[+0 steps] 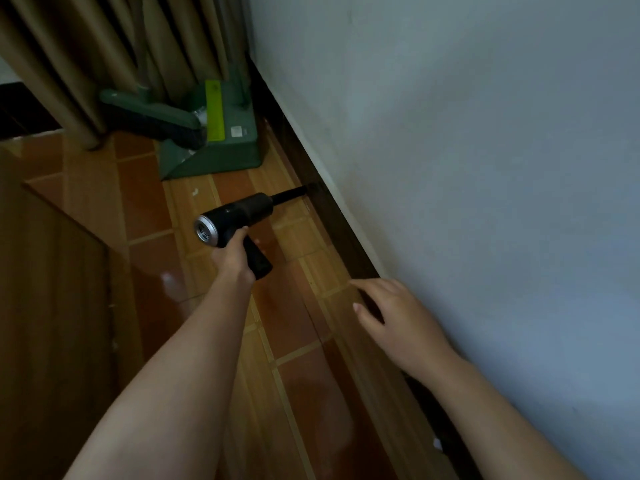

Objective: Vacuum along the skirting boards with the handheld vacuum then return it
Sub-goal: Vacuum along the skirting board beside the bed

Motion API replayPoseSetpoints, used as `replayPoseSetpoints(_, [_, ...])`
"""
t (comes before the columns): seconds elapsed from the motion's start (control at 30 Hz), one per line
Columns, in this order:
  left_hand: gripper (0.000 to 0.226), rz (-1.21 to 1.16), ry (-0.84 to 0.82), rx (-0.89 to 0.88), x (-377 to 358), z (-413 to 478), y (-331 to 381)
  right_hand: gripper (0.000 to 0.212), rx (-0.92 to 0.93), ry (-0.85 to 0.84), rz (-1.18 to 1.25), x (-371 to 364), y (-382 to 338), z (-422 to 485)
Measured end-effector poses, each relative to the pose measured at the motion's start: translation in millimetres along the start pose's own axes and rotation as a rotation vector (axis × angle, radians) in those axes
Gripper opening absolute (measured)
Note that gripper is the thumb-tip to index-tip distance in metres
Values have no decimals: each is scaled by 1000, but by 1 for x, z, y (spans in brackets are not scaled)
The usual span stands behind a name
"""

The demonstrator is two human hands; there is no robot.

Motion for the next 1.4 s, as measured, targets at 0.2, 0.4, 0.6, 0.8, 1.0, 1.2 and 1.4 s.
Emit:
replayPoseSetpoints(0.2, [42,-54,-3,8,-8,22,-12,42,-17,11,5,-4,8,5])
replayPoseSetpoints(0.4, [45,-41,-16,2,-2,33,-16,42,-16,29,-23,-5,10,15])
replayPoseSetpoints(0.6, [42,-18,-26,-10,5,33,-21,42,11,32,-43,-9,4,19])
replayPoseSetpoints(0.8, [42,-35,-14,-6,17,20,-38,42,27,37,-24,-6,0,15])
replayPoseSetpoints(1.0, [42,-30,-5,-27,28,5,-50,42,36,45,-10,-4,-4,8])
replayPoseSetpoints(1.2, [34,-15,18,0,36,-13,-62,42,51,57,-6,1,-9,1])
replayPoseSetpoints(1.4, [32,-8,30,-16,39,-10,-59,42,27,67,-4,3,-3,-1])
Point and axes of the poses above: each hand's wrist, its own z-axis towards the middle knuckle, its own x-axis out of the back of the hand, y = z × x, the point moved 10 cm from there along z, towards the middle knuckle
